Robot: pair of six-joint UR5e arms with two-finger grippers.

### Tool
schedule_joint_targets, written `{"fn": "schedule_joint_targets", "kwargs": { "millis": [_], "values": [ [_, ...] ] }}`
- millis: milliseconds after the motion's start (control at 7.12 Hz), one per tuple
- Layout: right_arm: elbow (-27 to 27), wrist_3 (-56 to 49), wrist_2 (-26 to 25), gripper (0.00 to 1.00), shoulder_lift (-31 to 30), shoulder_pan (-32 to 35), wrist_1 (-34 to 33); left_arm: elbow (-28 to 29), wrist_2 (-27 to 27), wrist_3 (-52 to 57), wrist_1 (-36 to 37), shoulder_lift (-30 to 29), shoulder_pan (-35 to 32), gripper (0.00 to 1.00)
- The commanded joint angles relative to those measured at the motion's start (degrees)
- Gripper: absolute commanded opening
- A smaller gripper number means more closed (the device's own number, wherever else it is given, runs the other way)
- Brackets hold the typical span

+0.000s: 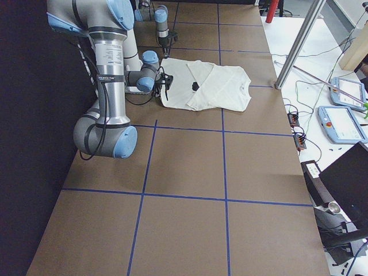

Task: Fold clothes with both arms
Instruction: 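Close both grippers on the hem corners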

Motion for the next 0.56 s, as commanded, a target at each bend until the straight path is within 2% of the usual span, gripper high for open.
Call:
{"fn": "schedule_joint_targets", "kwargs": {
  "millis": [0, 140, 421],
  "values": [
    [1.6, -0.3, 2.2, 0.0, -1.0, 1.2, 0.0, -4.6, -0.8, 0.3, 5.2, 0.1, 0.1, 0.0],
    [3.2, -0.4, 3.1, 0.0, -2.1, 1.2, 0.1, -5.5, -0.8, 0.5, 6.2, -0.1, 0.2, 0.0],
    [8.8, -0.4, 7.8, 0.0, -4.3, 1.0, -0.1, -7.8, -1.0, 0.6, 10.6, -4.3, 3.0, 0.0]
  ]
}}
